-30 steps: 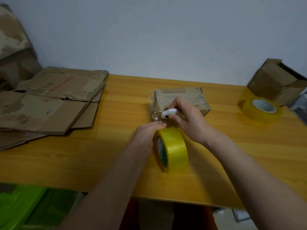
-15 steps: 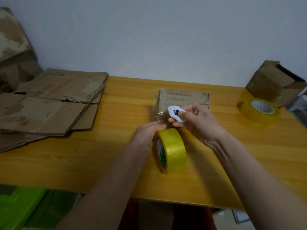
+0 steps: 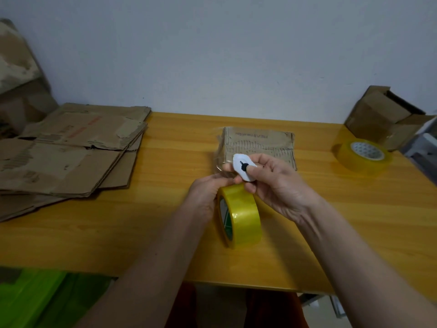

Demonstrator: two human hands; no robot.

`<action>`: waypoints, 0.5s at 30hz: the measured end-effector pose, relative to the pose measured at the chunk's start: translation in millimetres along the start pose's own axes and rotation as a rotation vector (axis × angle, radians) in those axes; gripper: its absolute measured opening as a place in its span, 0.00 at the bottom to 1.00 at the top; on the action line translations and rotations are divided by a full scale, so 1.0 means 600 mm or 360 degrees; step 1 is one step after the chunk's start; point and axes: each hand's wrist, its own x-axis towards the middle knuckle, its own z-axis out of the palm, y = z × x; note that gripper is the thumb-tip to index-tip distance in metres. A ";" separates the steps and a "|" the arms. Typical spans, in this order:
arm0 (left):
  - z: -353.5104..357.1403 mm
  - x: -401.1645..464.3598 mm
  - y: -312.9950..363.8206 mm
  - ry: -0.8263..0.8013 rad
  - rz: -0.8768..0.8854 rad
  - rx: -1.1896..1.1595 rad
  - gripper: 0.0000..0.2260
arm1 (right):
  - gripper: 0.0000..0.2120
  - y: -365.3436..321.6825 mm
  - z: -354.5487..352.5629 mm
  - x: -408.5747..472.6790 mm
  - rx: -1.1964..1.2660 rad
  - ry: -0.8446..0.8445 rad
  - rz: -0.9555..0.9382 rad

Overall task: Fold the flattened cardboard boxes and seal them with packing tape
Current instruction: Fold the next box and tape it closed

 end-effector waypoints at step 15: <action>-0.005 0.000 -0.002 -0.0071 0.0054 -0.0036 0.04 | 0.07 0.009 0.014 -0.012 -0.0092 0.0151 -0.0139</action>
